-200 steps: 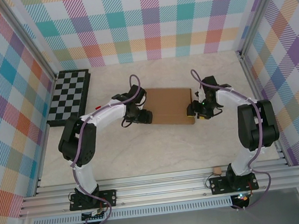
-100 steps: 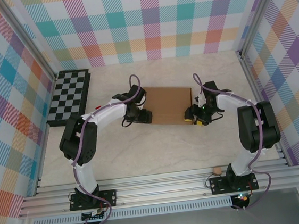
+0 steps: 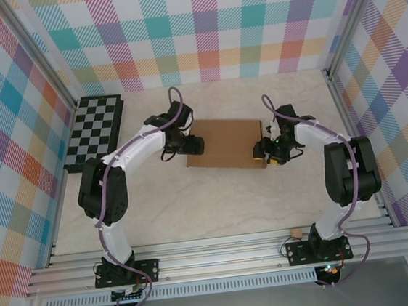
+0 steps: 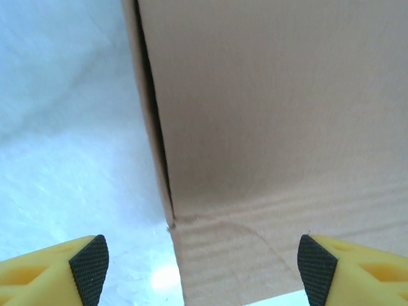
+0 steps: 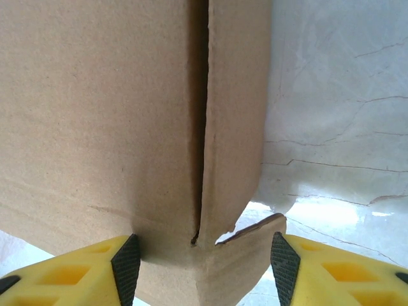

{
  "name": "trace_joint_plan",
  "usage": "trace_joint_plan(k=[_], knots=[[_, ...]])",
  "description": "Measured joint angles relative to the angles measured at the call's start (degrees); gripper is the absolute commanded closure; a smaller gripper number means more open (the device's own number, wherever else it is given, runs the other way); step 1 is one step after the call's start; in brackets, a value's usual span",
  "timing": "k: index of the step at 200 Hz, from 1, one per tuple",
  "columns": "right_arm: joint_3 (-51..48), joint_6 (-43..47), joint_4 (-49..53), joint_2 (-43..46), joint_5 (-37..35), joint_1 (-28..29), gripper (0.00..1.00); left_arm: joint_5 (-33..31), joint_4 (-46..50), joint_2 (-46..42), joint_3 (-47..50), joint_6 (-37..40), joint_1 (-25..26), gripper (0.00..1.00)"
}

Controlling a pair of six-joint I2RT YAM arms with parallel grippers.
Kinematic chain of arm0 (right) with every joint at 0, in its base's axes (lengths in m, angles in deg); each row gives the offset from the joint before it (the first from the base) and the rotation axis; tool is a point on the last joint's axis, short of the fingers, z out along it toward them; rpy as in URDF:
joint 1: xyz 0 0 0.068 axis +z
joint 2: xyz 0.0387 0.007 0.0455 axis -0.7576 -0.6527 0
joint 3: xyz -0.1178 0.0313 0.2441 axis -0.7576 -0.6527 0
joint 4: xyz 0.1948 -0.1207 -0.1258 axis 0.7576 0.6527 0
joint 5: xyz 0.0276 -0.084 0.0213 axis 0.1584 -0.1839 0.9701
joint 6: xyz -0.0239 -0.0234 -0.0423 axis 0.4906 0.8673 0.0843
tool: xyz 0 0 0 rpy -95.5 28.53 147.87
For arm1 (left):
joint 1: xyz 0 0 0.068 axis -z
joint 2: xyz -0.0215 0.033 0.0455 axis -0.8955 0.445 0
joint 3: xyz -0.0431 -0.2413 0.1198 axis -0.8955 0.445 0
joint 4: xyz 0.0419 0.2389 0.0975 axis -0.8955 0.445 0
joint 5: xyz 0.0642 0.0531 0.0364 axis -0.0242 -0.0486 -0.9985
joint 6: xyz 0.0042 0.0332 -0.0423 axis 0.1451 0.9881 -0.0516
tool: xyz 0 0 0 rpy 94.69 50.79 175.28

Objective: Fold the paper box

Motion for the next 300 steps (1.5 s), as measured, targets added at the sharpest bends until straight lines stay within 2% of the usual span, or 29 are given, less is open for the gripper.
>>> trace_joint_plan(k=[24, 68, 104, 179, 209, 279, 300], knots=[[0.07, -0.26, 0.00, -0.61, 1.44, 0.00, 0.43, 2.27, -1.60, 1.90, -3.39, 1.29, -1.29, 0.20], [0.15, -1.36, 0.00, -1.25, 6.36, 0.00, 0.44, 6.62, -4.07, 8.90, -3.43, 1.36, -1.36, 0.20], [0.85, -2.05, 0.48, -1.31, 9.64, 0.00, 0.44, 8.61, -5.62, 9.11, -2.80, -0.63, -1.11, 0.20], [3.74, 2.34, 2.60, -2.21, 3.82, 0.00, 0.45, 7.15, -5.79, 9.11, -2.54, -2.05, -0.17, 0.21], [3.32, 3.17, 1.66, -2.34, 3.37, 0.00, 0.50, 6.34, -5.70, 9.11, -2.54, -2.03, 0.00, 0.27], [0.00, 3.30, -3.17, -2.05, 3.39, 0.00, 0.52, 5.88, -5.84, 9.11, -2.29, -2.03, 0.00, 0.25], [-0.90, 3.91, -4.63, -1.29, 2.91, 0.00, 0.57, 5.84, -5.81, 9.14, -2.29, -2.05, 0.00, 0.25]])
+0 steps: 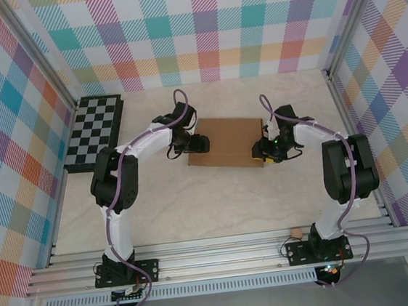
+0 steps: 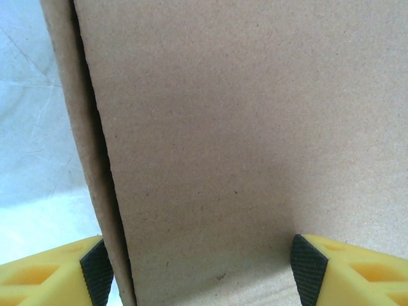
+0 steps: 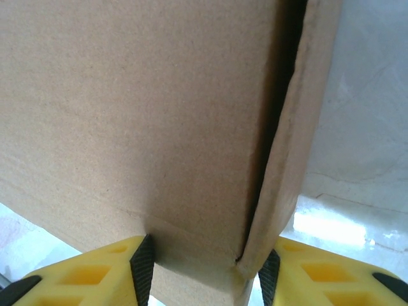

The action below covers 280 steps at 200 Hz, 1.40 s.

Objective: Fold the paper box

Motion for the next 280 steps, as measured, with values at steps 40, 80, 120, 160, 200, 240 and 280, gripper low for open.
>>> trace_joint_plan(k=[40, 80, 120, 160, 200, 240, 280], knots=[[-0.55, 0.17, -1.44, 0.33, -0.72, 0.00, 0.57, -0.37, 0.17, 0.04, -0.17, 0.00, -0.02, 0.25], [-2.43, 0.07, -2.78, 2.58, -3.96, 0.57, 0.54, -0.39, 0.33, 0.07, -0.28, 0.00, -0.07, 0.25], [-3.76, -0.13, -2.69, 4.26, -5.42, 0.57, 0.55, -0.39, 0.39, 0.17, -0.39, 0.00, -0.11, 0.25], [-4.24, -1.03, -2.43, 4.72, -5.60, 0.68, 0.57, -0.39, 0.83, 0.28, -0.74, 0.00, -0.11, 0.25], [-6.21, -1.81, -2.40, 6.32, -5.60, 1.42, 0.67, -0.35, 1.57, 0.50, -1.16, 0.00, -0.11, 0.25], [-6.23, -2.08, -2.47, 6.29, -6.12, 2.01, 0.68, -0.35, 1.92, 0.79, -1.64, 0.00, -0.11, 0.25], [-4.57, -3.37, 0.04, 5.73, -9.49, 2.93, 0.67, -0.37, 3.32, 1.36, -2.82, 0.02, -0.24, 0.25]])
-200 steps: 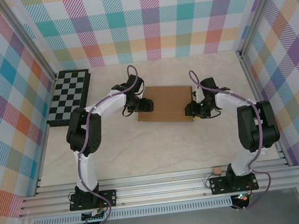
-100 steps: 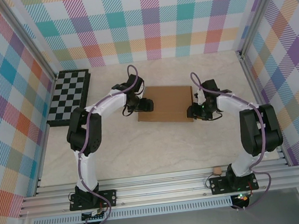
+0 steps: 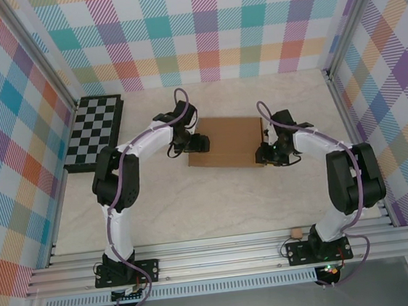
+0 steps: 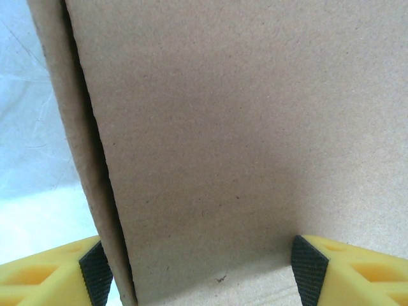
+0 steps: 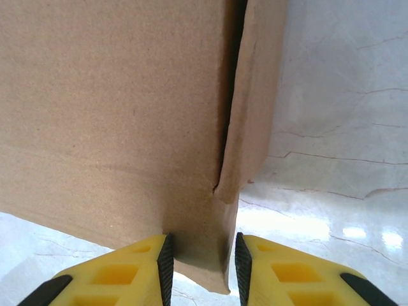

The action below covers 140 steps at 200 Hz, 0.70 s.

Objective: Fold the paper box

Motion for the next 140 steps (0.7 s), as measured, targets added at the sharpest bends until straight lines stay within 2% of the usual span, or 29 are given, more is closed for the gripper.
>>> trace_joint_plan(k=[140], knots=[[2.14, -5.33, 2.01, -2.14, -2.05, 0.98, 0.74, 0.07, 0.46, 0.79, -0.96, -0.02, -0.22, 0.25]])
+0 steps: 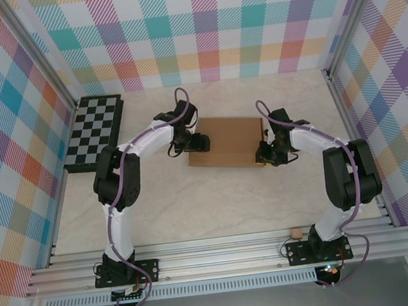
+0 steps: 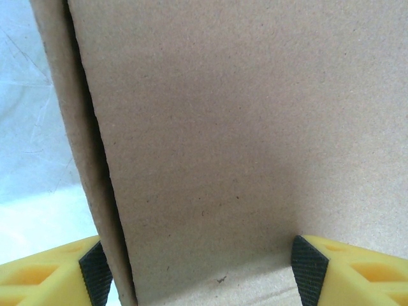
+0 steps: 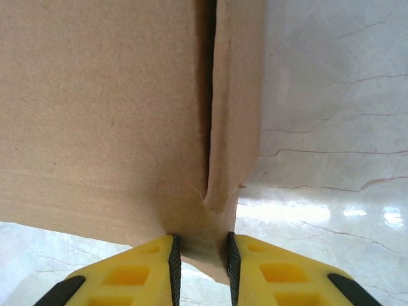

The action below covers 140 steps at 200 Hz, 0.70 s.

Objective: Fold the paper box

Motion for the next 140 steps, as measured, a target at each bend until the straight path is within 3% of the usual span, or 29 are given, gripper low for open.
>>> trace_joint_plan(k=[140], knots=[[-2.60, -3.02, -1.49, 3.23, -6.60, 2.78, 0.64, 0.42, 1.03, 1.33, -1.84, 0.00, -0.26, 0.25]])
